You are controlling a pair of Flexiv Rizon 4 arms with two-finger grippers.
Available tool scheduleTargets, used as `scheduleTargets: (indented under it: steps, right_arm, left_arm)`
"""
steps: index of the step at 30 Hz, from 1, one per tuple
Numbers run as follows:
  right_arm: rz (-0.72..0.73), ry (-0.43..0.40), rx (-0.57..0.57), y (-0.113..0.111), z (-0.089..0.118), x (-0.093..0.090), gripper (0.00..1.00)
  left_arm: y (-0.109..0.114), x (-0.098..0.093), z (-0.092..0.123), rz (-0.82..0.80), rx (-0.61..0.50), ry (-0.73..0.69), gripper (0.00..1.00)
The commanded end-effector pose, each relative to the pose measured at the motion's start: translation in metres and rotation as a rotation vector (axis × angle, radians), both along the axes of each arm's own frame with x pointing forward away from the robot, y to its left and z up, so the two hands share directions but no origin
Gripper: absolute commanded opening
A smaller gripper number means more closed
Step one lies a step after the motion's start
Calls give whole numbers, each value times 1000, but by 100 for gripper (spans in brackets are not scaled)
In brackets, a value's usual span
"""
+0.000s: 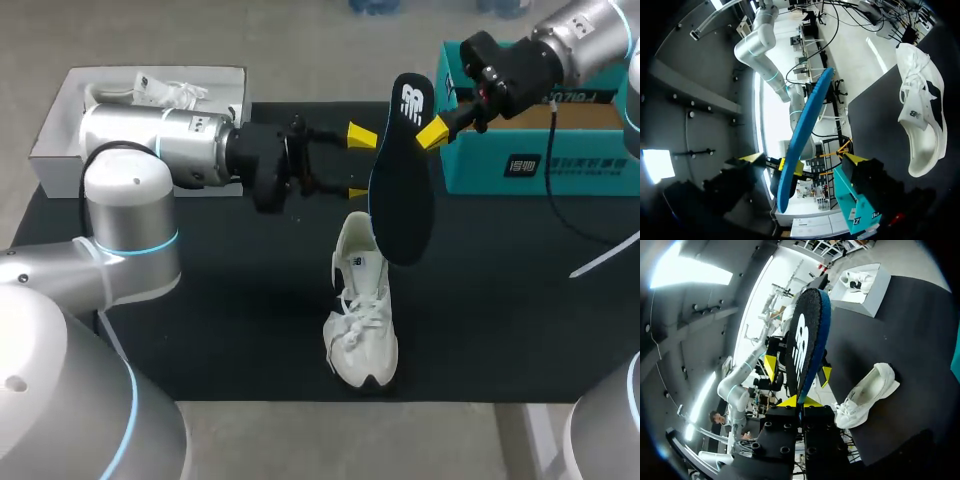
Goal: Take the shoe out of the shoebox, open the shoe tongue, remove and reinsert the insole, then place the shoe into the shoebox
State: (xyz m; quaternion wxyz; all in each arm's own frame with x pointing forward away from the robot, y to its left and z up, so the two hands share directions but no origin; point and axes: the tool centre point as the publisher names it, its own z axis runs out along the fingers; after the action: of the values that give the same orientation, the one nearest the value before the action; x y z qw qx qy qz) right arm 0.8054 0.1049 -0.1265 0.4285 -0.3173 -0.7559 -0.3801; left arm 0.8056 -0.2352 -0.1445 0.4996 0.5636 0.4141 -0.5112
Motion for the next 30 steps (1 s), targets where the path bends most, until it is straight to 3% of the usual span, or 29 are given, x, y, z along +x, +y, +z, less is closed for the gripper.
scheduleTargets:
  steps: [1,8,9,10,11,26,29,30]
  right_arm:
    - [54,28,15,13,-4,11,0]
    - [69,29,20,18,-4,11,0]
    - [70,29,19,18,-4,11,0]
    - [72,29,19,18,-4,11,0]
    - [73,29,18,18,-4,11,0]
    - [75,46,16,19,-7,7,0]
    - [52,63,-3,15,-9,6,100]
    - [43,61,-10,13,-9,5,100]
  left_arm:
    - [-7,-7,-3,11,7,-4,100]
    - [-14,-11,-6,2,12,-18,100]
    - [-14,-11,-6,11,5,-22,92]
    - [-15,-11,-6,24,1,-26,41]
    - [-15,-11,-6,12,0,-26,0]
    - [-18,-9,-4,24,-6,-31,0]
    - [-16,-8,-5,30,-5,-28,0]
    - [-16,-7,-5,31,-4,-28,0]
